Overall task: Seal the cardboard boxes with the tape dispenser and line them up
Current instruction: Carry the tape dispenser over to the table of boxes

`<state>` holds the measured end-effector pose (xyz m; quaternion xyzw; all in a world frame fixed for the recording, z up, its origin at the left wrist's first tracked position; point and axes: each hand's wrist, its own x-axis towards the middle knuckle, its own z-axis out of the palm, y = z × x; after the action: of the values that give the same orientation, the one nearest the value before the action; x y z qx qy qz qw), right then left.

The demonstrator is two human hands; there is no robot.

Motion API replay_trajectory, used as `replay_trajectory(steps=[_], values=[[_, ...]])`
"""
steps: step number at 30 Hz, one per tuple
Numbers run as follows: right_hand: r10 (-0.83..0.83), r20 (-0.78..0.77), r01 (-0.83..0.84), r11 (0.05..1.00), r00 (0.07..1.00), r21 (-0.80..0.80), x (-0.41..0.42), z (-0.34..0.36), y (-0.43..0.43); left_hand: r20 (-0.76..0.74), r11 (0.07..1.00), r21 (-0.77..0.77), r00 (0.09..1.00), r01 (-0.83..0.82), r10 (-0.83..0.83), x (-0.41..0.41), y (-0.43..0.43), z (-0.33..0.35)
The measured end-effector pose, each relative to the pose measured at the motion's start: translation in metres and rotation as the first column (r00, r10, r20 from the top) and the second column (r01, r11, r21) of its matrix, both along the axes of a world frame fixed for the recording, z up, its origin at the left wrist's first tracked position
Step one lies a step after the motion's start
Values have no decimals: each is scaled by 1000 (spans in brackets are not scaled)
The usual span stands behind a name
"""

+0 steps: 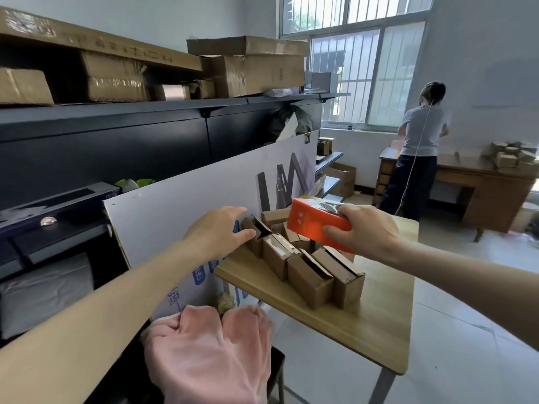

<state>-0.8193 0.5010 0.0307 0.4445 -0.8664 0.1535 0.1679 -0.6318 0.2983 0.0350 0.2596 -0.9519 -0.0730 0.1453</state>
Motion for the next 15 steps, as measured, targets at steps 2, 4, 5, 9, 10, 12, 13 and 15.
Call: replay_trajectory(steps=[2,4,5,9,10,12,13,15], values=[[-12,-16,12,1000,1000,9,-4,0,-8,2,1000,1,1000,12,-12,-6,-8,1],[-21,-30,22,1000,999,10,-7,1,-15,0,1000,-9,1000,22,-22,-11,-15,1],[-22,-39,22,1000,999,6,-8,1,-18,-9,1000,-17,1000,24,-25,-13,-19,0],[-29,-50,29,1000,998,0,-11,4,-26,-21,999,6,999,42,-42,-22,-30,-6],[-32,-59,33,999,998,11,-12,4,-27,-11,999,10,999,48,-48,-24,-31,-7],[-37,-73,39,999,997,24,-15,6,-28,-1,998,7,998,56,-56,-30,-34,-7],[-39,-70,40,999,997,23,-17,7,-29,-4,998,6,998,58,-58,-34,-36,-6],[-36,-60,37,999,998,17,-21,8,-30,-12,998,4,998,63,-63,-42,-39,-6]])
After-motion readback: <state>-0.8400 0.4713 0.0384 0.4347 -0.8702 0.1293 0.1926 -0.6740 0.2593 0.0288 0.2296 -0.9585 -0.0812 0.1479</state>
